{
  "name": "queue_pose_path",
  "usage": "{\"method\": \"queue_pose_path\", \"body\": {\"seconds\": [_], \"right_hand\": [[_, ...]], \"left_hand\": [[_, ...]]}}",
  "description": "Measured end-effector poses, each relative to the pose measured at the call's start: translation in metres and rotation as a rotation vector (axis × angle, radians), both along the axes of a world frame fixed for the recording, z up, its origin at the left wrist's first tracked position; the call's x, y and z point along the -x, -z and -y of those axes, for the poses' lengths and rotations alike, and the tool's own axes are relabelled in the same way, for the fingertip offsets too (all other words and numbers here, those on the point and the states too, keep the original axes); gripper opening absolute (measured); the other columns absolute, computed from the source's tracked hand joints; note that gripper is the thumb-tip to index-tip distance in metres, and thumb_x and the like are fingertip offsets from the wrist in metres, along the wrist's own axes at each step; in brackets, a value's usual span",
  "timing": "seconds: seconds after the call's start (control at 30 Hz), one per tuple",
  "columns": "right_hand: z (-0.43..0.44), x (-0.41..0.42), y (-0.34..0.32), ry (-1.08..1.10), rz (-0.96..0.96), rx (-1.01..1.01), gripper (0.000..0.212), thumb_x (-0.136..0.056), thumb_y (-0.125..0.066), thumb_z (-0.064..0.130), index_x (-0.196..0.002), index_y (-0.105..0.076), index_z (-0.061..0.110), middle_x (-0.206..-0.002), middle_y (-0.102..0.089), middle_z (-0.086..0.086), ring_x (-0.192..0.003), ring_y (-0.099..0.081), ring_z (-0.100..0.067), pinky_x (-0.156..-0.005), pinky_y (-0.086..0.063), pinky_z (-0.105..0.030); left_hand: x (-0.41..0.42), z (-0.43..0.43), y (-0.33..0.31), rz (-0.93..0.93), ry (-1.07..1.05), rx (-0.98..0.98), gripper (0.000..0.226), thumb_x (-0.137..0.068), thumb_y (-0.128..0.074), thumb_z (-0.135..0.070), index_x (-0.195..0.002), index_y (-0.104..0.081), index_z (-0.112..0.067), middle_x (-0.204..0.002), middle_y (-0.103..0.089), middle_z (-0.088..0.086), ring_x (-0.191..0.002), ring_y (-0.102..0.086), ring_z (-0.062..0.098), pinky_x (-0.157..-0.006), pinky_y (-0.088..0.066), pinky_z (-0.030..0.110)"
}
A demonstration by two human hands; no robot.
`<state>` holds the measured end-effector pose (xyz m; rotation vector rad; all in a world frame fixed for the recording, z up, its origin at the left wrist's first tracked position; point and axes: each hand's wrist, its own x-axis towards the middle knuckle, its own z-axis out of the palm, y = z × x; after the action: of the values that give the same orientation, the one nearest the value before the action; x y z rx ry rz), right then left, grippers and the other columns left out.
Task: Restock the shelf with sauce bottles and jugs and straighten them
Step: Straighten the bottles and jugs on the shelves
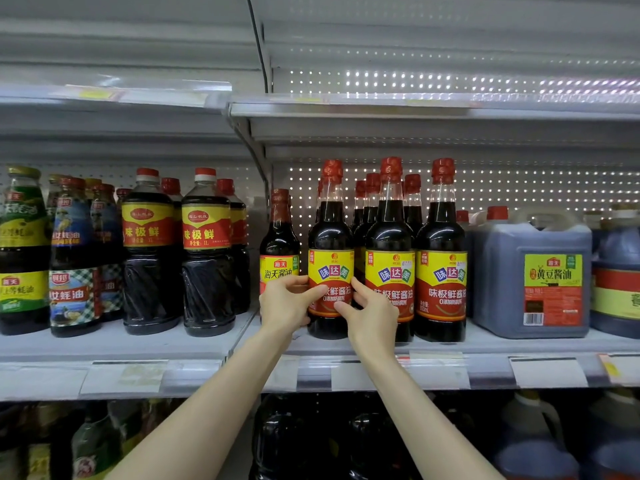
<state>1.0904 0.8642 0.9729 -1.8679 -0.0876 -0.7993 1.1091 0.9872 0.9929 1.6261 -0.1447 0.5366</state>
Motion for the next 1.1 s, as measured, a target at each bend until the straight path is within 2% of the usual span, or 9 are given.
{"method": "queue_pose_path", "body": {"seconds": [0.1,0.2,0.33,0.43,0.5,0.7,0.83,1.0,1.1], "right_hand": [[-0.003,-0.005,0.001,0.034,-0.007,0.025,0.059,-0.087,-0.07,0.019,-0.141,-0.046,0.016,-0.129,-0.061,-0.007,-0.126,-0.051,-0.023,-0.103,-0.046,-0.038],[-0.005,-0.007,0.001,0.074,-0.007,0.051,0.058,-0.089,-0.068,0.021,-0.142,-0.046,0.018,-0.129,-0.061,-0.008,-0.126,-0.051,-0.025,-0.103,-0.047,-0.042],[-0.006,-0.006,0.0,0.106,-0.003,0.106,0.055,-0.092,-0.064,0.022,-0.143,-0.044,0.018,-0.131,-0.06,-0.006,-0.126,-0.05,-0.023,-0.102,-0.047,-0.037],[-0.005,-0.004,-0.003,0.098,0.005,0.11,0.054,-0.092,-0.063,0.021,-0.143,-0.045,0.017,-0.13,-0.061,-0.007,-0.124,-0.052,-0.021,-0.1,-0.047,-0.034],[-0.003,-0.002,-0.003,0.069,0.003,0.083,0.052,-0.092,-0.063,0.019,-0.141,-0.046,0.015,-0.13,-0.061,-0.007,-0.123,-0.053,-0.021,-0.1,-0.047,-0.034],[0.006,0.005,-0.005,-0.081,-0.062,0.031,0.048,-0.097,-0.056,0.026,-0.143,-0.045,0.014,-0.136,-0.056,-0.006,-0.129,-0.048,-0.02,-0.104,-0.044,-0.034],[0.008,0.007,-0.009,-0.151,-0.092,0.023,0.048,-0.099,-0.052,0.026,-0.145,-0.041,0.015,-0.138,-0.055,-0.004,-0.128,-0.05,-0.017,-0.101,-0.045,-0.029],[0.01,0.008,-0.01,-0.193,-0.125,0.001,0.048,-0.1,-0.05,0.025,-0.146,-0.039,0.017,-0.14,-0.053,-0.003,-0.127,-0.05,-0.015,-0.1,-0.045,-0.027],[0.011,0.006,-0.01,-0.195,-0.132,0.005,0.049,-0.1,-0.049,0.025,-0.147,-0.037,0.017,-0.142,-0.051,-0.003,-0.129,-0.049,-0.016,-0.103,-0.044,-0.029]], "left_hand": [[-0.004,0.001,0.001,-0.001,-0.009,0.002,0.048,-0.076,-0.08,-0.024,-0.119,-0.065,-0.009,-0.109,-0.068,0.005,-0.101,-0.064,0.021,-0.074,-0.06,0.039],[-0.007,0.004,0.001,0.008,-0.014,0.01,0.046,-0.077,-0.079,-0.022,-0.118,-0.064,-0.008,-0.106,-0.067,0.004,-0.099,-0.063,0.02,-0.074,-0.059,0.038],[-0.01,0.007,0.0,0.023,-0.016,0.009,0.042,-0.079,-0.078,-0.021,-0.117,-0.064,-0.007,-0.098,-0.064,0.0,-0.095,-0.061,0.018,-0.074,-0.059,0.037],[-0.012,0.008,0.0,0.026,-0.029,-0.002,0.044,-0.078,-0.078,-0.022,-0.117,-0.065,-0.007,-0.102,-0.067,0.002,-0.098,-0.063,0.019,-0.075,-0.06,0.04],[-0.013,0.008,0.001,0.023,-0.035,-0.008,0.046,-0.077,-0.079,-0.024,-0.118,-0.065,-0.008,-0.108,-0.069,0.006,-0.101,-0.064,0.021,-0.075,-0.06,0.042],[-0.014,0.008,0.004,0.03,-0.045,-0.02,0.048,-0.077,-0.079,-0.024,-0.12,-0.064,-0.007,-0.11,-0.068,0.006,-0.101,-0.064,0.02,-0.071,-0.06,0.035],[-0.015,0.009,0.003,0.039,-0.066,-0.033,0.049,-0.077,-0.079,-0.025,-0.12,-0.064,-0.007,-0.109,-0.068,0.006,-0.099,-0.064,0.02,-0.069,-0.06,0.034],[-0.018,0.011,0.004,0.034,-0.116,-0.054,0.05,-0.076,-0.08,-0.027,-0.12,-0.065,-0.007,-0.109,-0.068,0.007,-0.1,-0.063,0.02,-0.075,-0.06,0.04],[-0.018,0.013,0.002,0.033,-0.114,-0.058,0.051,-0.076,-0.08,-0.026,-0.121,-0.064,-0.006,-0.111,-0.068,0.008,-0.098,-0.063,0.019,-0.068,-0.059,0.033]]}}
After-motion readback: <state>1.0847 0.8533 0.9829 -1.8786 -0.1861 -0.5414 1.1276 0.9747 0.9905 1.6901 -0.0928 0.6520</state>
